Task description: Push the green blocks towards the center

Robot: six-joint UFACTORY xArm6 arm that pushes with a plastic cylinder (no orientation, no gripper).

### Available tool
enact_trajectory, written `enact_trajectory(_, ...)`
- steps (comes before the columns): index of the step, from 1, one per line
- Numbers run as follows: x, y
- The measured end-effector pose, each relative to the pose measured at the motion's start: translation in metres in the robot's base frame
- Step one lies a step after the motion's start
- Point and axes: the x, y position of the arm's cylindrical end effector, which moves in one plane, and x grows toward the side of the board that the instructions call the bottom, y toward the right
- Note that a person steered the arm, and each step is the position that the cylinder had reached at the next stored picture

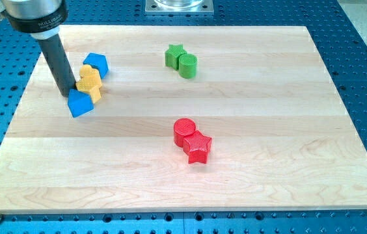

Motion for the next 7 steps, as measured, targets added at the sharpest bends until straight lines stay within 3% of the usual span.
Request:
enact_trajectory(1,0.014,-0.004)
enact_trajectory(3,0.119,-0.004)
enact_trajectory(6,0.122,0.041)
enact_trajectory(7,0.090,0.093)
